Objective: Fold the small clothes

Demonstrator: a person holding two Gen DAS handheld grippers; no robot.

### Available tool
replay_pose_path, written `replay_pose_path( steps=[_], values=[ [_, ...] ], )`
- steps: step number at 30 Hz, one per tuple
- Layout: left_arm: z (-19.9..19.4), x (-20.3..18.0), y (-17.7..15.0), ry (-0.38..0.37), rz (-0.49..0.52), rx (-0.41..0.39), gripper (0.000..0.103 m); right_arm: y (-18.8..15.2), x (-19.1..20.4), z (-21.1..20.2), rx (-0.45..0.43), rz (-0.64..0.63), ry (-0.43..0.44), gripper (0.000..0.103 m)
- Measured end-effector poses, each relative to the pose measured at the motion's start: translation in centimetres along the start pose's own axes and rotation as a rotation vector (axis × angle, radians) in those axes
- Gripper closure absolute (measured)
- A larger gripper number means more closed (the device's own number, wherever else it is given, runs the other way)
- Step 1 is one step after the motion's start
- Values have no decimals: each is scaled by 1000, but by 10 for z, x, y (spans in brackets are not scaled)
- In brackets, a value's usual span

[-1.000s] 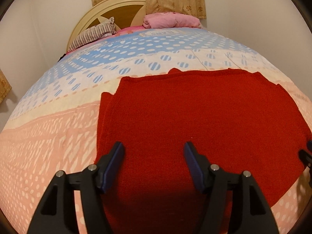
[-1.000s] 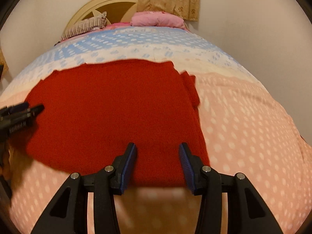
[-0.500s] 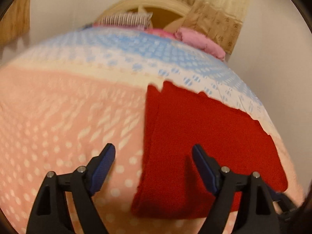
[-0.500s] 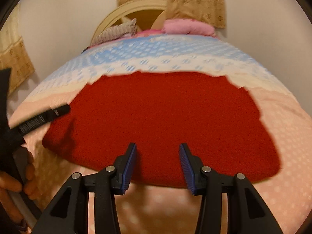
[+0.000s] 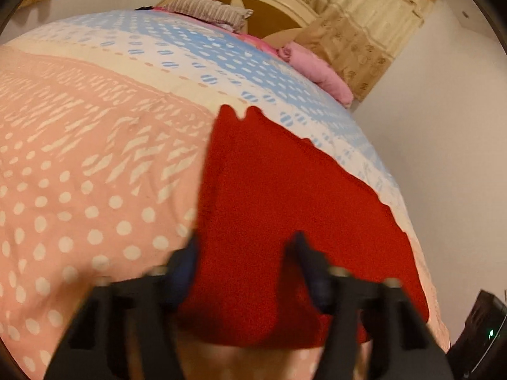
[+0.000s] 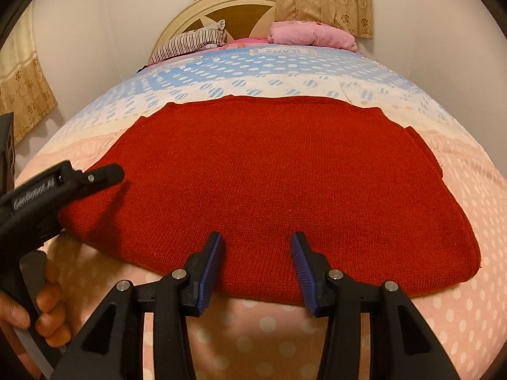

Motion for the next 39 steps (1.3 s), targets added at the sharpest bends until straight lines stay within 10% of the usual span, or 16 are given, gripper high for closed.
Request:
replay_pose_path(
  steps=[2, 10, 15, 26, 32, 39],
  values=[
    [1, -2, 2, -7, 7, -8, 79, 0, -1, 0, -1, 3, 4, 56],
    [-18, -74, -1, -5, 325, -140, 84, 0, -3, -2, -7, 18, 19, 56],
    [0, -108, -24, -46, 519, -85, 84, -2, -10, -5, -26, 63, 57, 56],
    [10, -96, -23, -106, 476, -24, 84, 8, -27, -12, -41, 141, 180, 56],
    [9, -104, -30, -99, 482, -35, 84, 61, -46, -12, -73, 203, 324, 36],
    [9, -104, -30, -116, 468, -31, 84, 111, -13, 50, 58, 119, 408, 36]
  ],
)
Point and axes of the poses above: each gripper's, at about its wrist camera, not at the fingertips, and z roughly the way its jaws point, x to its left, y to its top, the point moved 1 cm from there along z, roughly the way its jaws point, and after that the axes turned 6 degrees about y, right-handed, at the moved point
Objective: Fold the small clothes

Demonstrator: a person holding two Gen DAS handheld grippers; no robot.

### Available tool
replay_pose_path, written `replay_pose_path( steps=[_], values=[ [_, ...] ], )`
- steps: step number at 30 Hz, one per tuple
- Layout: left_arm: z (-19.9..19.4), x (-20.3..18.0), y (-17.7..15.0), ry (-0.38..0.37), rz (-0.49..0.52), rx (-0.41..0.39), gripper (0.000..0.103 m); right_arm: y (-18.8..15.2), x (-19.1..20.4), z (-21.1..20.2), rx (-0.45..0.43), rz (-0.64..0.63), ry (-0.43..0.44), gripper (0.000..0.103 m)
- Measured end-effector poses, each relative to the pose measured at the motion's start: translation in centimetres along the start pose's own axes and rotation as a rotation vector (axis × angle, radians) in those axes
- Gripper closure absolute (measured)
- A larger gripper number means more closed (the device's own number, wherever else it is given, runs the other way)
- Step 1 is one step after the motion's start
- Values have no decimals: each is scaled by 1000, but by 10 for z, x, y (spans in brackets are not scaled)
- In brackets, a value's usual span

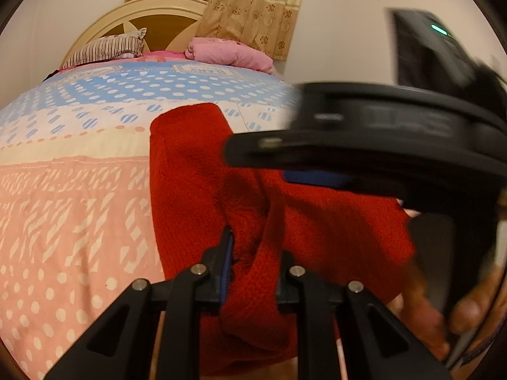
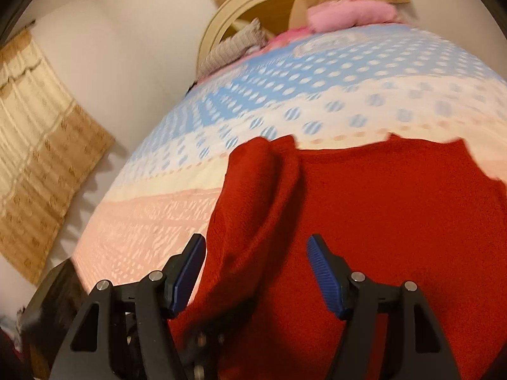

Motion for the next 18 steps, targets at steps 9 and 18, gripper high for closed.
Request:
replay_pose_path(
  steps=[9, 18],
  values=[
    [-3, -1, -2, -16, -20, 2, 84, 10, 22, 44, 81, -183, -120, 75],
    [-21, -16, 11, -44, -9, -50, 84, 13, 29, 15, 16, -228, -123, 81]
  ],
)
Point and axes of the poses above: each gripper's, at about its wrist camera, not at the fingertips, and z roughly the way its jaws point, x to its left, y to its top, the point moved 1 cm from there along z, roughly the way its jaws point, and after that the axes turned 6 degrees about y, right-handed, at the moved point
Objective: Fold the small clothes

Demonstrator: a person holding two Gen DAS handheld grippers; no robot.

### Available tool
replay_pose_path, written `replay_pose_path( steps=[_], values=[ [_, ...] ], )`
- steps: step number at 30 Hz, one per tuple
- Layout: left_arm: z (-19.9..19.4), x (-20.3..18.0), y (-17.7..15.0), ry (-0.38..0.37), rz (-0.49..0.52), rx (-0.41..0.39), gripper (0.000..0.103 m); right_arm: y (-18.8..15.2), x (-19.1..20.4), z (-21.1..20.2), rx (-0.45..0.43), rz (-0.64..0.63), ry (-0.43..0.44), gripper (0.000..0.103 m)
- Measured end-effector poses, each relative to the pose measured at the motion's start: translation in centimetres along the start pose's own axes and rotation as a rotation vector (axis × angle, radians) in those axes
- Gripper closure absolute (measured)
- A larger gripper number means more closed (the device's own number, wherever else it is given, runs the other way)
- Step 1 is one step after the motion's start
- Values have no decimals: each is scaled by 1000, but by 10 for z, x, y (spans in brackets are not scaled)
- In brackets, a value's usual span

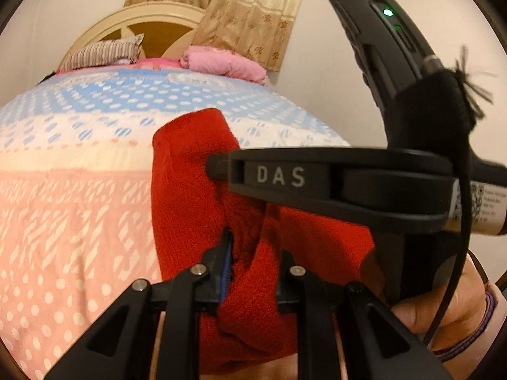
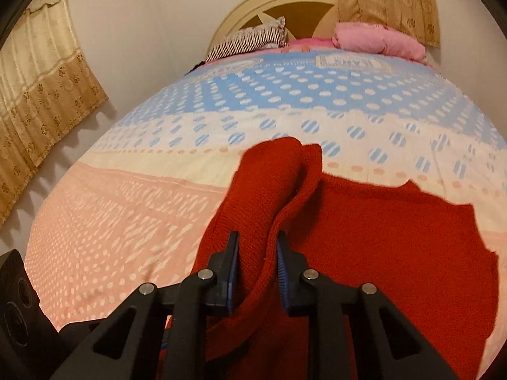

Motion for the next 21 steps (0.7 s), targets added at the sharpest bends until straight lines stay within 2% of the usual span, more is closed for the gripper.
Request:
replay_pose_path(
  steps=[4, 11, 18, 21],
  values=[
    [-2, -24, 13, -39, 26, -11, 84, 9, -11, -22, -22, -13, -20, 82],
    [16, -76, 23, -112, 102, 5, 84, 12, -66, -62, -36, 45, -70, 82],
    [40, -121, 21, -142, 166, 68, 84, -7, -130, -84, -9, 143, -116, 82],
    [46, -130, 16, -146, 180, 92, 84, -17, -153, -88, 3, 182, -124, 82]
  ],
)
Point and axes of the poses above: each gripper's, at about its wrist camera, not at the fingertips, and z roughly the way its jaws point, x to its left, y to its top, the point moved 1 cm from there along z, roughly the way its jaws point, and after that the axes turned 6 degrees about y, right-handed, at the moved point
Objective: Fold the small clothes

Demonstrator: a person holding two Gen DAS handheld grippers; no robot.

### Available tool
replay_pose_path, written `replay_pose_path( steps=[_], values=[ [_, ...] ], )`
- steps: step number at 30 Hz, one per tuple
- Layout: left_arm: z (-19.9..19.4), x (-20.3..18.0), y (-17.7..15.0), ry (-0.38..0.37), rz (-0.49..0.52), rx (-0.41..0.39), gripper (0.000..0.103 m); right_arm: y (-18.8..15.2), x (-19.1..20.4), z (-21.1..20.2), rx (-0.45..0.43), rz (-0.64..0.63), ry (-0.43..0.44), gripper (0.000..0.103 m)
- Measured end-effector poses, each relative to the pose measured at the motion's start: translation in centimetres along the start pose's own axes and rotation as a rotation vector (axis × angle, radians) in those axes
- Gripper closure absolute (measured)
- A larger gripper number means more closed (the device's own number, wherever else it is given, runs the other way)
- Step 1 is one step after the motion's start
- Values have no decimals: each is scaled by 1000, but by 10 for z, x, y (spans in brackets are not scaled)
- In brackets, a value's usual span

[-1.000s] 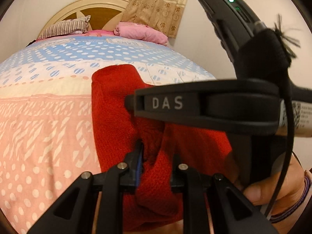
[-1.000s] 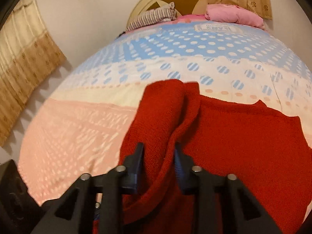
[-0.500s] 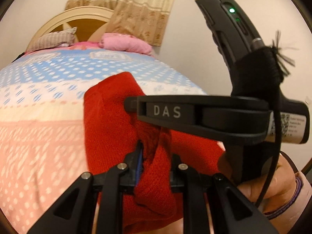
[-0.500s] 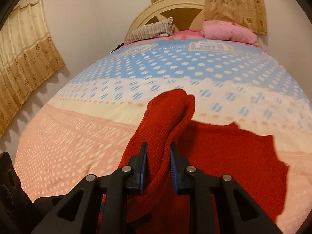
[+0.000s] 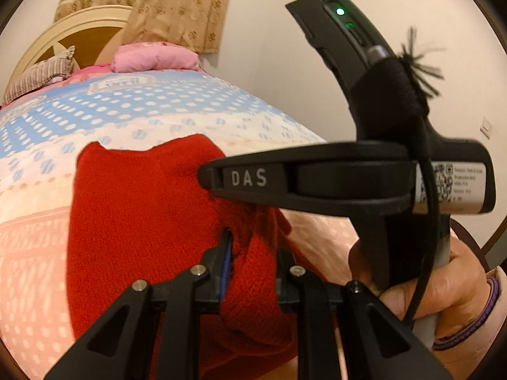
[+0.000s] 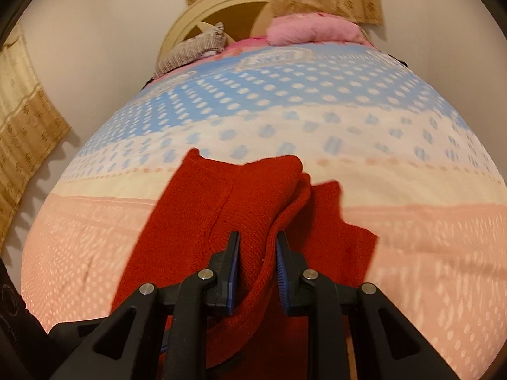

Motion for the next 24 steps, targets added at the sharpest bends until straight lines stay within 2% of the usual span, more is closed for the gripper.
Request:
replay_pose_path(
  steps=[8, 15, 18, 20, 21, 23, 24],
  values=[
    [15, -20, -2, 7, 15, 43, 84, -11, -36, 1, 19, 42, -29, 82],
    [20, -32, -8, 43, 57, 53, 83, -22, -55, 15, 27, 82, 11, 82],
    [9, -33, -14, 6, 76, 53, 72, -26, -58, 14, 11, 90, 13, 80],
    [-5, -30, -22, -39, 81, 60, 61, -29, -63, 13, 5, 115, 10, 70],
    [-16, -28, -29, -61, 89, 58, 58, -31, -66, 10, -3, 134, 19, 69],
    [-41, -19, -40, -77, 98, 32, 47, -35, -71, 1, -20, 160, 36, 58],
    [-50, -16, -46, -79, 94, 22, 44, -39, -73, -9, -37, 178, 30, 56]
  ],
)
Point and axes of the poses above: each gripper's, at about its wrist camera, not at the fingertips, and z roughly the way its jaws point, x to its left, y to its top, the point moved 1 cm from there along z, roughly the way its jaws point, and after that the axes turned 6 degrees about y, right-handed, at the moved point
